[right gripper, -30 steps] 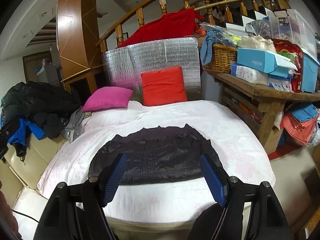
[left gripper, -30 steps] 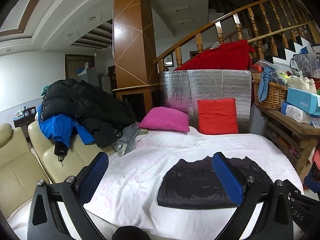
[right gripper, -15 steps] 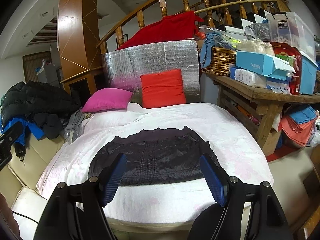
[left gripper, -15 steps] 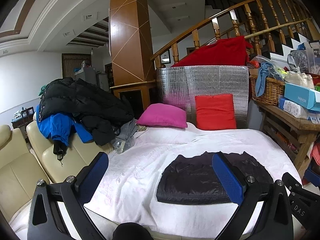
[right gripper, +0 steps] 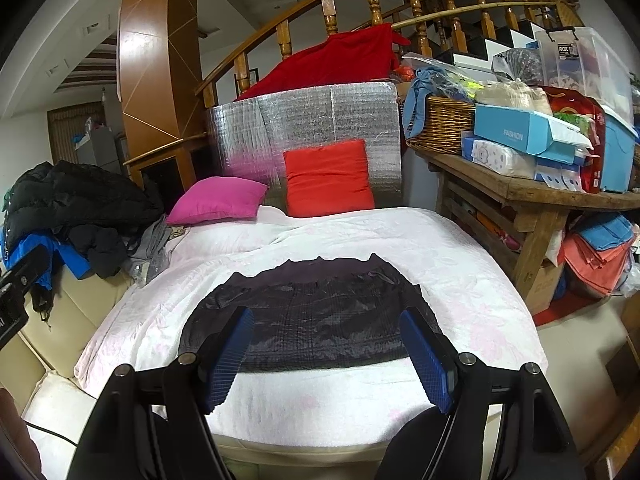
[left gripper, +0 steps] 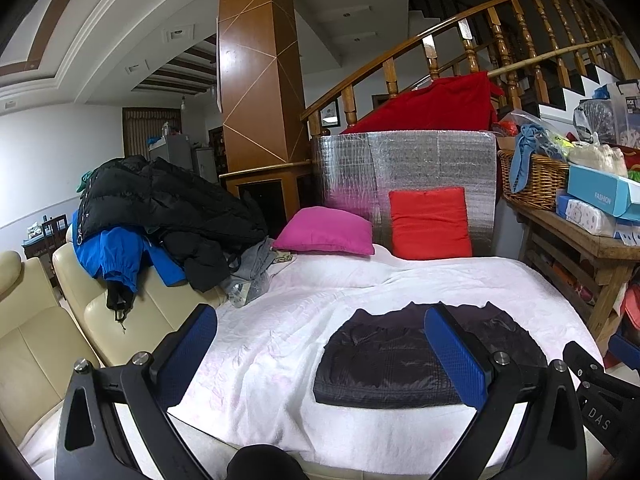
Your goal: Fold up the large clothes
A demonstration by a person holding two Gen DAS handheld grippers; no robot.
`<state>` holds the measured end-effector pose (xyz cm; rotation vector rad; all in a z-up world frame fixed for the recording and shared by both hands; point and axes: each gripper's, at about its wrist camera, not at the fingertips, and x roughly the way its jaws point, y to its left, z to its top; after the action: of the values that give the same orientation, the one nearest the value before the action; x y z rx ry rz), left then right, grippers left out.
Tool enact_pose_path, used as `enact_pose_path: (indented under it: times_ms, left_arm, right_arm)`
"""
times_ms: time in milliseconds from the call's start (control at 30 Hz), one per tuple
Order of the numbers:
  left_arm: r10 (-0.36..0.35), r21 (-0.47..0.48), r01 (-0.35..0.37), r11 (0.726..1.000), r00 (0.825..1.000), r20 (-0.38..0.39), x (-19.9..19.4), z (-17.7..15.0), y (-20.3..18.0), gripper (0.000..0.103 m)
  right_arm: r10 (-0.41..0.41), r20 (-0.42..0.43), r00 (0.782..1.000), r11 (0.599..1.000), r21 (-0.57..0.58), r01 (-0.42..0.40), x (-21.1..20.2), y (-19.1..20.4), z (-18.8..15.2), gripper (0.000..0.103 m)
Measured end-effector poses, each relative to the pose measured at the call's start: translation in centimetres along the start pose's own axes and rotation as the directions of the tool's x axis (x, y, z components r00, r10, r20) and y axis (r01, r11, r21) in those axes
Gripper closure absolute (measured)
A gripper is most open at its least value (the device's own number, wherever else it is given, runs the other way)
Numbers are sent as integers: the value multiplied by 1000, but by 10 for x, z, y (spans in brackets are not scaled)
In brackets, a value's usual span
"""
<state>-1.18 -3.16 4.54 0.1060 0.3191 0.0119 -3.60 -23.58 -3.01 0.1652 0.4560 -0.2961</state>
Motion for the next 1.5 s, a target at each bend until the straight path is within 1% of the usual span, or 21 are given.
enact_pose_path:
  times_ms: [933,1500]
  left_arm:
    - [-17,14,17,1000,1000,2,-1,2,2,0]
    - [-11,8,11,1000,1000,2,1,0,6,0]
  right_arm:
    - [0,10,1000,1000,6,0,-2,-2,6,24]
    - [3,8,1000,1000,8,-3,-3,1,4,24]
